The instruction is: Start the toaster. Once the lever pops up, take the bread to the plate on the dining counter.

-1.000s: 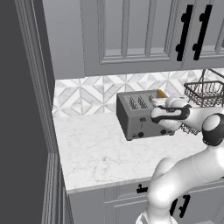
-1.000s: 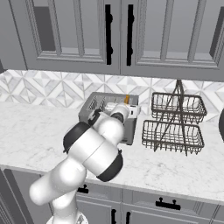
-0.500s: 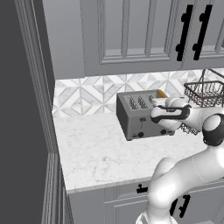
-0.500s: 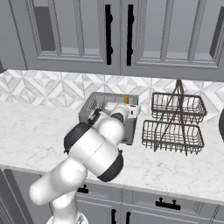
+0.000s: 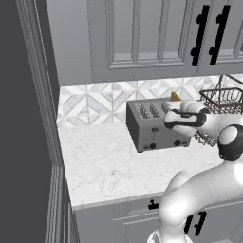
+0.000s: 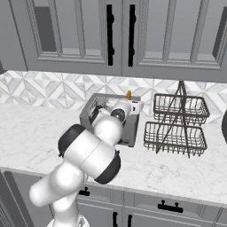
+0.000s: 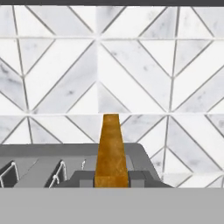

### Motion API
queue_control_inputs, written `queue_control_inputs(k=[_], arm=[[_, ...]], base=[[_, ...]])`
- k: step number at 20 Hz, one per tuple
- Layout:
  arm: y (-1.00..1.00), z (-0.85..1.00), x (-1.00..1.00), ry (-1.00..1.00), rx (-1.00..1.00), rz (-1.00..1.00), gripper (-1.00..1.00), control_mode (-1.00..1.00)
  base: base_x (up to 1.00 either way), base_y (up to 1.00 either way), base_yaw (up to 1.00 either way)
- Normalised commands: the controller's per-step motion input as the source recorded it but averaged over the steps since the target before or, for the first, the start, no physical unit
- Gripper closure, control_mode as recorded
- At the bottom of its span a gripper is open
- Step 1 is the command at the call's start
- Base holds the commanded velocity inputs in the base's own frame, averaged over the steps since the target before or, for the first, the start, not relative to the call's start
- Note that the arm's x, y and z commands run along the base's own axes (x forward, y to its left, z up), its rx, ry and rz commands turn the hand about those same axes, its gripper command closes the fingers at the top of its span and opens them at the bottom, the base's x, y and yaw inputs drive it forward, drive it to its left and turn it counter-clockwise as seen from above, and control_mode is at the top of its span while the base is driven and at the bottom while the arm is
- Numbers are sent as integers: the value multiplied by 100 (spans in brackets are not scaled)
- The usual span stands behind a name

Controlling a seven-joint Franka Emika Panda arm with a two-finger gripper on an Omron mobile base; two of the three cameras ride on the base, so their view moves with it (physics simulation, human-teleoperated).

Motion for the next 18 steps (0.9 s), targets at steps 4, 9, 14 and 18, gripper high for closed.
queue_control_inputs(k=[4, 9, 14, 18], arm=[[0, 52, 0, 7, 0, 0, 100, -100], [0, 48, 0, 8, 0, 0, 100, -100], [0, 43, -1, 6, 0, 0, 100, -100], [0, 8, -45, -3, 0, 0, 100, -100]], base=[[0, 0, 0], [0, 0, 0], [0, 0, 0], [0, 0, 0]])
